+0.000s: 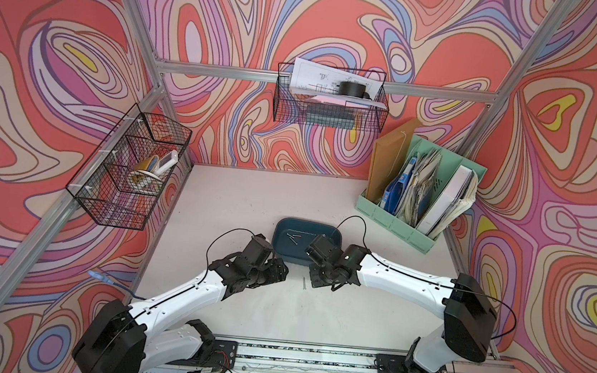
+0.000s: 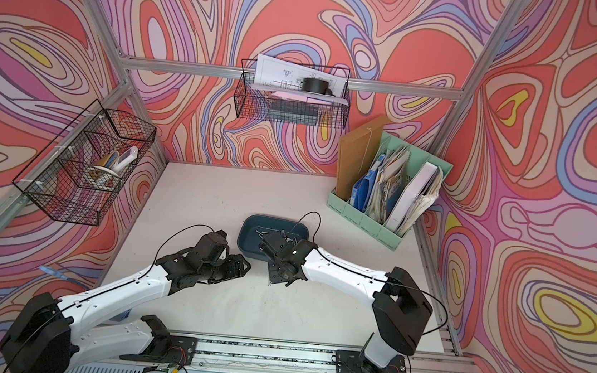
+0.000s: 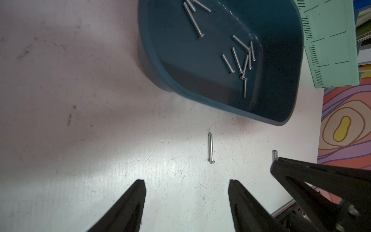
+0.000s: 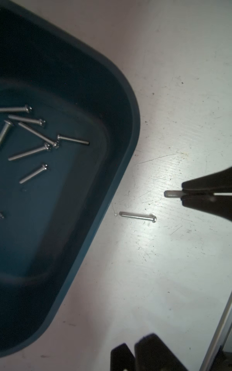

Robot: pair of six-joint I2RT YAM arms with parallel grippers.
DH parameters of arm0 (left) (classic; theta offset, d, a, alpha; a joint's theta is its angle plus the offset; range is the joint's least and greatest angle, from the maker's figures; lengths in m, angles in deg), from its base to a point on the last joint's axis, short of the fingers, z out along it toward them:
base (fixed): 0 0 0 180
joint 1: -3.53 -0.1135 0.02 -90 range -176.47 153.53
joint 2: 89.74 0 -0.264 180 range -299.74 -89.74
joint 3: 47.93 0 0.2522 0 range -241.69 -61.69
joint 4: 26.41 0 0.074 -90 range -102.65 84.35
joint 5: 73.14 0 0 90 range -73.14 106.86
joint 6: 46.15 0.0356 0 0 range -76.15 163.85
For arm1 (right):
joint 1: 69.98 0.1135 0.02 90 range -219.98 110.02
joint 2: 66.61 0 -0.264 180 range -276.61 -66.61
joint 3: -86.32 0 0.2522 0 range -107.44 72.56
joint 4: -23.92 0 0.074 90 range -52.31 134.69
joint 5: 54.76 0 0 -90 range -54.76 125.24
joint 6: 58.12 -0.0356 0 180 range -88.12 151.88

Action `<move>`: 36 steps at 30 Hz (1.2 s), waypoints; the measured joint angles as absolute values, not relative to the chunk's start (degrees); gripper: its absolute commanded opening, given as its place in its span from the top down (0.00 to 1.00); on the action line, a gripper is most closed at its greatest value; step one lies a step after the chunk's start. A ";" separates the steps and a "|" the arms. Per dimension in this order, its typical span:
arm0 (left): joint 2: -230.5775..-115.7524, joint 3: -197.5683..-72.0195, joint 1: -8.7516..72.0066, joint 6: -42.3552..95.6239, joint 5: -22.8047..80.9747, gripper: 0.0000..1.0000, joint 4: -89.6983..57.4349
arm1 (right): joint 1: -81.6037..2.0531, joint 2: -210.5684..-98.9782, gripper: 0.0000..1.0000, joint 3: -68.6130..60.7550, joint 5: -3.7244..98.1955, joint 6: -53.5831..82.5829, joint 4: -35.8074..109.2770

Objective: Take out the screws from the storage box
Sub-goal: Place the screw at the center of the board.

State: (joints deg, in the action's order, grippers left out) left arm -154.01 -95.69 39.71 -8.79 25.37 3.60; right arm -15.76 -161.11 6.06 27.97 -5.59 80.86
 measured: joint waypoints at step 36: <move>-155.40 -94.20 40.70 -10.19 23.88 0.28 1.94 | -15.04 -170.68 0.73 7.00 29.21 -10.40 73.61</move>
State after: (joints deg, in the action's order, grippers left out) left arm -155.40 -94.20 40.70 -10.19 23.88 1.94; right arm -15.04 -170.68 7.00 29.21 -10.40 73.61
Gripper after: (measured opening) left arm 0.713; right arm 0.266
